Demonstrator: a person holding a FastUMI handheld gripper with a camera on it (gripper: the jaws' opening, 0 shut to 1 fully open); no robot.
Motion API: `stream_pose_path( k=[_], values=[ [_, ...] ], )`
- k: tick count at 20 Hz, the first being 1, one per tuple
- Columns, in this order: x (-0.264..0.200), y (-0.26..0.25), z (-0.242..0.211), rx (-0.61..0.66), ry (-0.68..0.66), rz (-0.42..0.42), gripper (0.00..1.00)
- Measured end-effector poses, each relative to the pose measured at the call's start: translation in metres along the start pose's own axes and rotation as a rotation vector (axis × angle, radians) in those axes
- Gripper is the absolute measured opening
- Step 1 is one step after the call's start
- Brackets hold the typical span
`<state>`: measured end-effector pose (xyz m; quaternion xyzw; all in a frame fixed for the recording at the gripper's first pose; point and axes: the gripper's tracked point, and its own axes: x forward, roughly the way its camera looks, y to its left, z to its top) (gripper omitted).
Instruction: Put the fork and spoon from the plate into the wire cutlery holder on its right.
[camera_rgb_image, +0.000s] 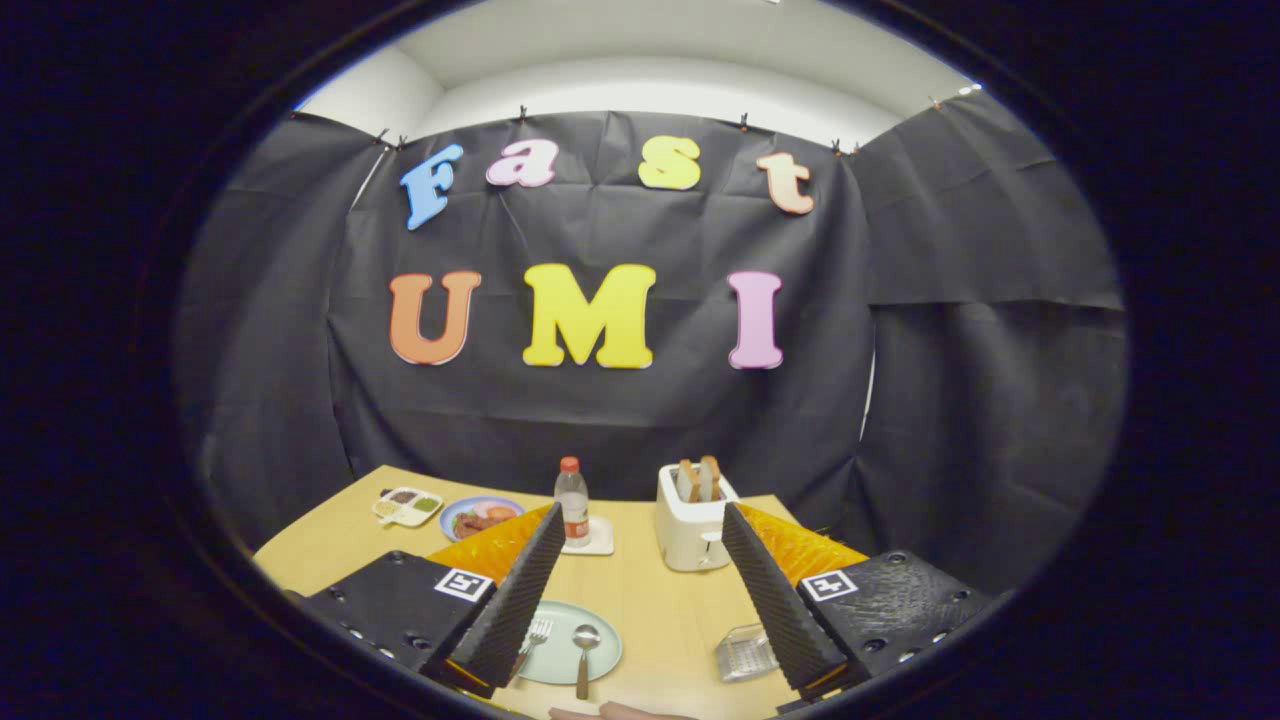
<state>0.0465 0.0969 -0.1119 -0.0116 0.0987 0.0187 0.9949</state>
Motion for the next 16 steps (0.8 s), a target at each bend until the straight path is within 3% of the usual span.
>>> stream_pose_path(
  k=[7, 14, 16],
  values=[
    [0.058, 0.029, -0.153, -0.027, 0.379, 0.051, 0.96],
    [0.071, 0.055, -0.233, -0.051, 0.587, 0.126, 0.95],
    [0.070, 0.061, -0.251, -0.032, 0.652, 0.142, 0.91]
  ],
)
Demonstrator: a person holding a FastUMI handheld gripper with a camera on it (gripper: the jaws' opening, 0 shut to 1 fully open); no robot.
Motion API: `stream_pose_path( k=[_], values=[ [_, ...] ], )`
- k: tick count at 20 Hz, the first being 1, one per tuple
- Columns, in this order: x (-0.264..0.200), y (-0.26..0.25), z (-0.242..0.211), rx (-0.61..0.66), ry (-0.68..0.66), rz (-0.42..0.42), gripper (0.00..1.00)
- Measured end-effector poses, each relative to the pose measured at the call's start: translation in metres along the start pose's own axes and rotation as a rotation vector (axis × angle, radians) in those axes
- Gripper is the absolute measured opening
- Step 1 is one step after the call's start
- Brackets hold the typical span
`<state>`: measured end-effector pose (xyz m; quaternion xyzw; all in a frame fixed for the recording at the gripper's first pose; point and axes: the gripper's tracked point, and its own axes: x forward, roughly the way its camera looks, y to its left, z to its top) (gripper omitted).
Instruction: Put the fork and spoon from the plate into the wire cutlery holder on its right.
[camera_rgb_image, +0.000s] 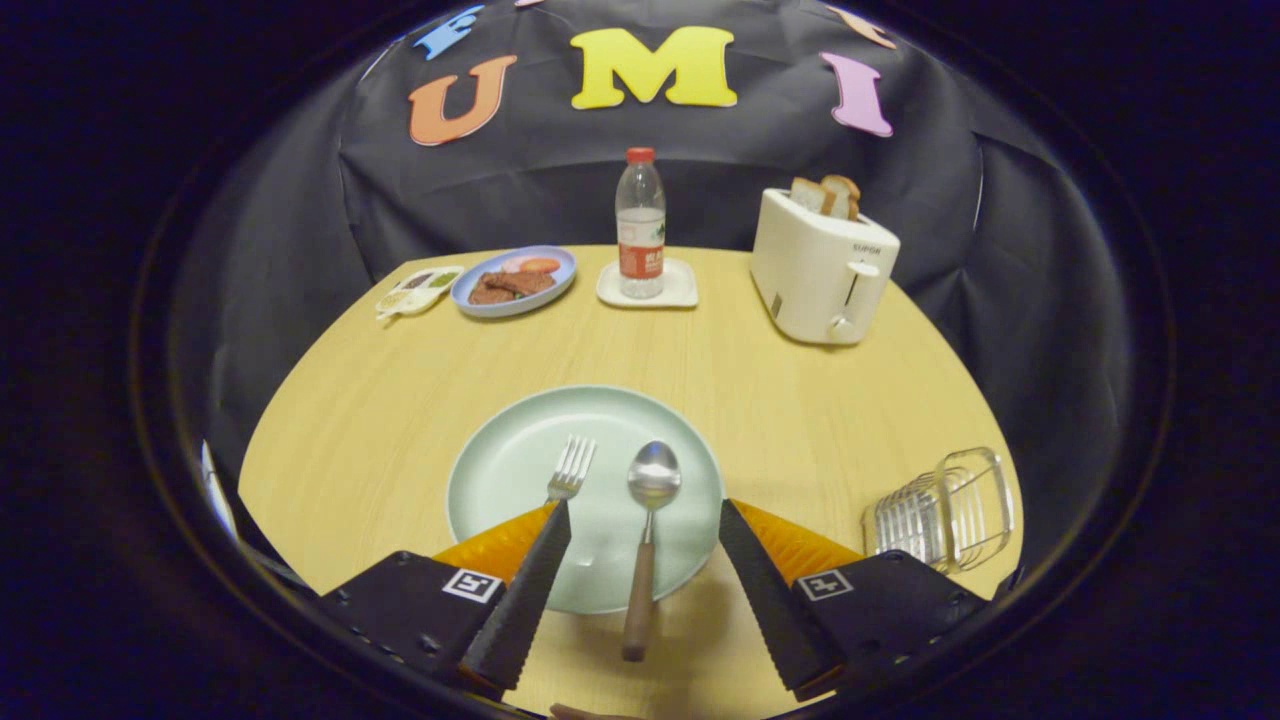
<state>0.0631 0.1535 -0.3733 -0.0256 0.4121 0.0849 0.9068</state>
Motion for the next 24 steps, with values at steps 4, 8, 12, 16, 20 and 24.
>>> stream_pose_path(
  k=[4, 8, 12, 16, 20, 24],
  values=[
    [0.016, 0.000, -0.012, -0.006, 0.062, 0.006, 0.87],
    [0.028, -0.007, -0.021, 0.018, 0.121, -0.036, 0.63],
    [0.027, -0.003, -0.026, 0.067, 0.160, -0.037, 0.40],
    [0.027, 0.006, -0.033, 0.081, 0.168, -0.026, 0.40],
    [0.027, -0.002, -0.035, 0.110, 0.176, -0.088, 0.12],
    [0.019, -0.003, -0.035, 0.135, 0.191, -0.089, 0.07]
  ],
)
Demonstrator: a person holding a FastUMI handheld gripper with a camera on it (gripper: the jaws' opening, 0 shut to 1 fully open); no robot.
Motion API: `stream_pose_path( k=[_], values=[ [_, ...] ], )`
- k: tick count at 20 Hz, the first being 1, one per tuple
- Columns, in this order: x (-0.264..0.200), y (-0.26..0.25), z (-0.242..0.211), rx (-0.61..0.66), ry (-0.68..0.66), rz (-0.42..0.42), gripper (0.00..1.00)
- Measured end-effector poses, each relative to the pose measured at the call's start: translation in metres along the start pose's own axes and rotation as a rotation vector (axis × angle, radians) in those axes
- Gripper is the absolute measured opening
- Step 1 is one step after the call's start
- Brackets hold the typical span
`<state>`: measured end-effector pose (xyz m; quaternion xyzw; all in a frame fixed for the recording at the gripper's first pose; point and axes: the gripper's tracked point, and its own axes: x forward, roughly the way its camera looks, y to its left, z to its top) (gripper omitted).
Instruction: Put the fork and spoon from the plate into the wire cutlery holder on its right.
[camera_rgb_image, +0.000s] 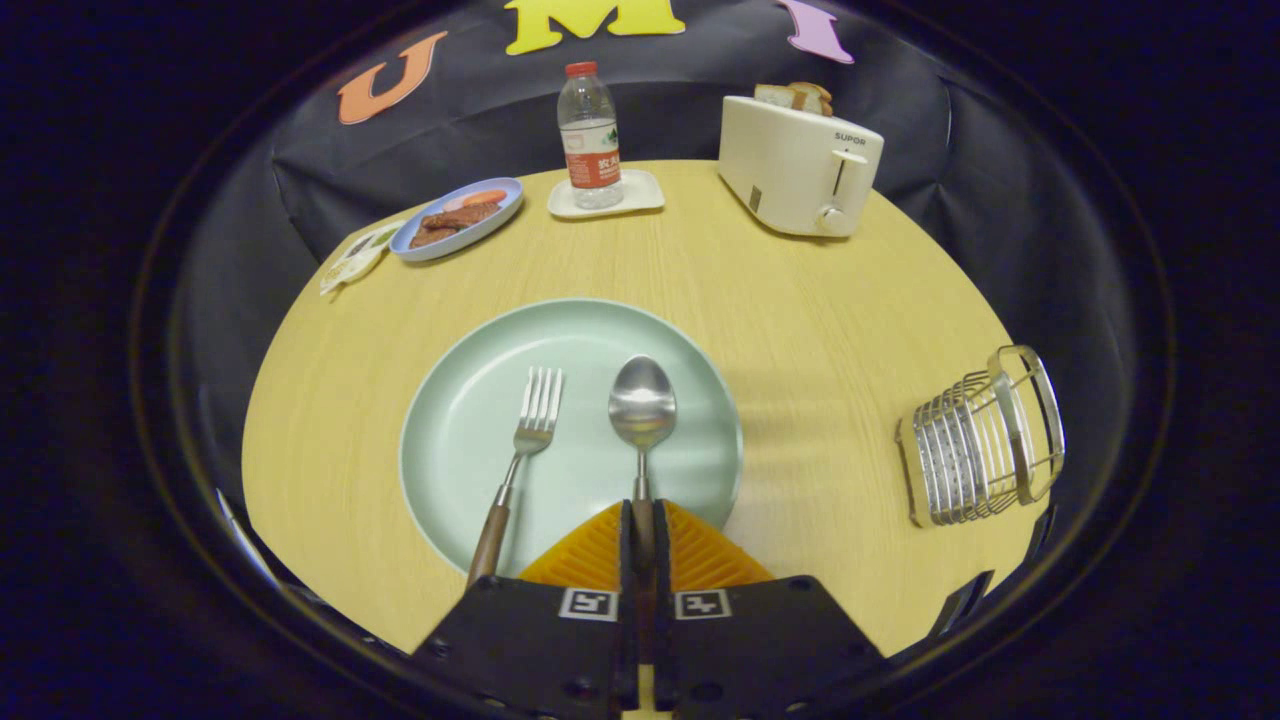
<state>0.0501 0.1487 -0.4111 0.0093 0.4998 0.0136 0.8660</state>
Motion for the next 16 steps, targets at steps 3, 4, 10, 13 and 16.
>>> stream_pose_path(
  k=[3, 4, 10, 13, 16],
  values=[
    [-0.016, -0.005, 0.001, -0.040, -0.012, 0.013, 0.05],
    [-0.023, -0.009, 0.001, -0.054, -0.020, 0.014, 0.05],
    [-0.063, -0.032, 0.008, -0.042, -0.052, 0.068, 0.05],
    [-0.090, -0.045, 0.011, -0.058, -0.091, 0.092, 0.05],
    [-0.118, -0.064, 0.015, -0.046, -0.130, 0.106, 0.05]
  ],
)
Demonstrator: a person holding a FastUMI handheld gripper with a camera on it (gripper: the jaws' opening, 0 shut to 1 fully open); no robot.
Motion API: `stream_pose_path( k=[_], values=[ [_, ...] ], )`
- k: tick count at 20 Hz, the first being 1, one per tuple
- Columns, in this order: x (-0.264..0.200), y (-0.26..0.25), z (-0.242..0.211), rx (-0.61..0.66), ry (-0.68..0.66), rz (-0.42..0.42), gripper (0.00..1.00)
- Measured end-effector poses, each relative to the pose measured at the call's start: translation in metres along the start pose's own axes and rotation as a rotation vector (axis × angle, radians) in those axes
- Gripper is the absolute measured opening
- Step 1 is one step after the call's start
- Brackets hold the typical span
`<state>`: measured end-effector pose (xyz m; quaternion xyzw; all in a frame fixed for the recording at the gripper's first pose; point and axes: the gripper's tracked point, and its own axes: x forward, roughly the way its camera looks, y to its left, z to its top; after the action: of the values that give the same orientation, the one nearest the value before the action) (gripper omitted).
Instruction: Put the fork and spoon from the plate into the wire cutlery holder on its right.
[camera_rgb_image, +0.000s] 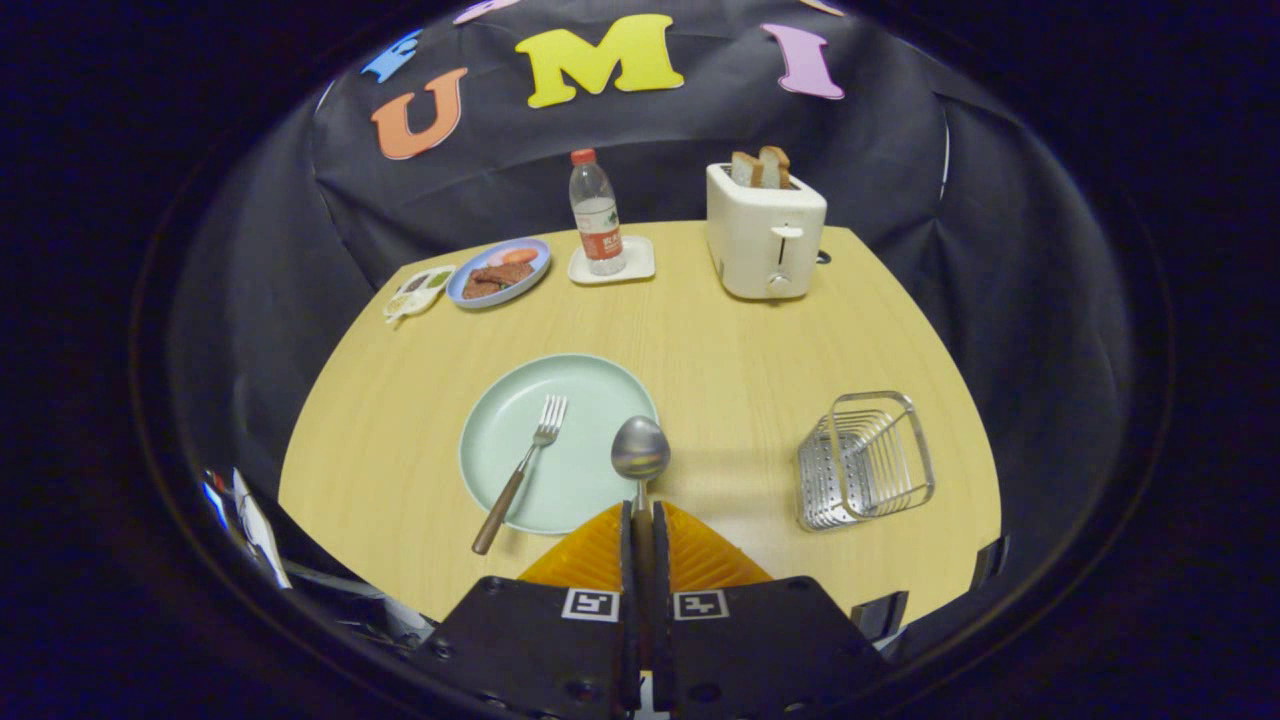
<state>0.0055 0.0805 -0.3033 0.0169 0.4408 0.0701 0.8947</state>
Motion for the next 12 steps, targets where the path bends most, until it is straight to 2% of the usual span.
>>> stream_pose_path(
  k=[7, 12],
  values=[
    [-0.054, -0.070, 0.014, 0.050, -0.078, -0.050, 0.05],
    [-0.068, -0.116, 0.012, 0.113, -0.099, -0.081, 0.05]
  ],
)
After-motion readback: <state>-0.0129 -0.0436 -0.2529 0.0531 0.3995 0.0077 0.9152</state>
